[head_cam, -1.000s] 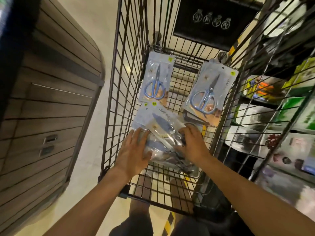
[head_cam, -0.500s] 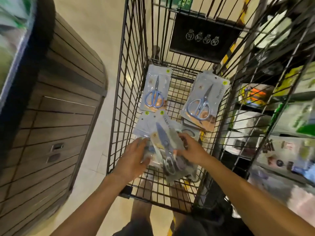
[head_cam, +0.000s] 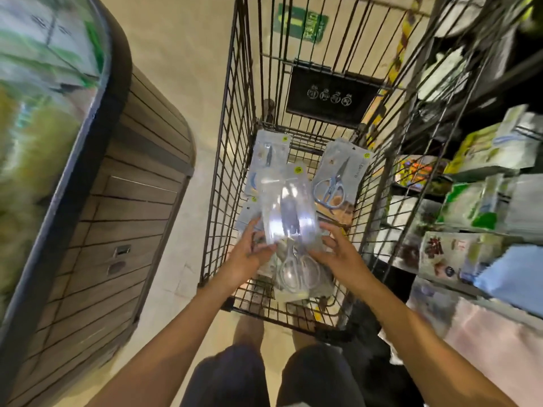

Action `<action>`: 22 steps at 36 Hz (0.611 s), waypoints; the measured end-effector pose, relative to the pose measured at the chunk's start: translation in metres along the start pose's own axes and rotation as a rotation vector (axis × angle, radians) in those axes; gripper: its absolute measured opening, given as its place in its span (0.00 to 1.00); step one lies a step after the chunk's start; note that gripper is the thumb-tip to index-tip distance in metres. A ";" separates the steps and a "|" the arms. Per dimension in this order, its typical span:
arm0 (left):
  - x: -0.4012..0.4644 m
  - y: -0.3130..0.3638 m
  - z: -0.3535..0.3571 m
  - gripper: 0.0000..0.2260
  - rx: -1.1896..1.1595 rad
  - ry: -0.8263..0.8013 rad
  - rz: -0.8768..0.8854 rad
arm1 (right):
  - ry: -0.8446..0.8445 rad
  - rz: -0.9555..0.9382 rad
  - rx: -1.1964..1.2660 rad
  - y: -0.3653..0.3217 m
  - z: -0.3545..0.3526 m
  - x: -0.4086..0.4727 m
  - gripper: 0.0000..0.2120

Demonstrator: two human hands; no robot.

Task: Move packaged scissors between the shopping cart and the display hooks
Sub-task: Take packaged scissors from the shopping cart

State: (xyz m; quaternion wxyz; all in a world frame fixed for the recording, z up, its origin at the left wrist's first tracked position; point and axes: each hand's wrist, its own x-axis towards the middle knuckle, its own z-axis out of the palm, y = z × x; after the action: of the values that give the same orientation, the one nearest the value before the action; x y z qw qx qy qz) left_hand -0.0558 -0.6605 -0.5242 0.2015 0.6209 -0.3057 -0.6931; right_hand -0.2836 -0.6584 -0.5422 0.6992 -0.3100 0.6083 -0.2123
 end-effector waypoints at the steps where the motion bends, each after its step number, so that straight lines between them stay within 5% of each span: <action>1: 0.000 0.001 0.002 0.35 -0.051 0.005 0.001 | 0.003 0.004 0.018 0.001 0.000 -0.001 0.25; 8: 0.010 -0.010 0.013 0.39 -0.246 0.068 0.058 | -0.027 0.019 0.088 0.014 0.010 0.004 0.23; 14: 0.023 -0.019 -0.002 0.41 -0.030 0.142 0.193 | 0.045 0.071 0.056 0.035 0.017 0.027 0.21; 22: 0.012 -0.012 -0.029 0.41 0.234 0.200 0.311 | 0.096 0.080 -0.506 0.076 -0.001 0.048 0.28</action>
State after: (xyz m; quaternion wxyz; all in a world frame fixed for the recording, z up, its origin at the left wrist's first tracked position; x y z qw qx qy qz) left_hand -0.0277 -0.6647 -0.5421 0.2619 0.6511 -0.4548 -0.5483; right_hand -0.2822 -0.6362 -0.6289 0.5776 -0.4404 0.6862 -0.0399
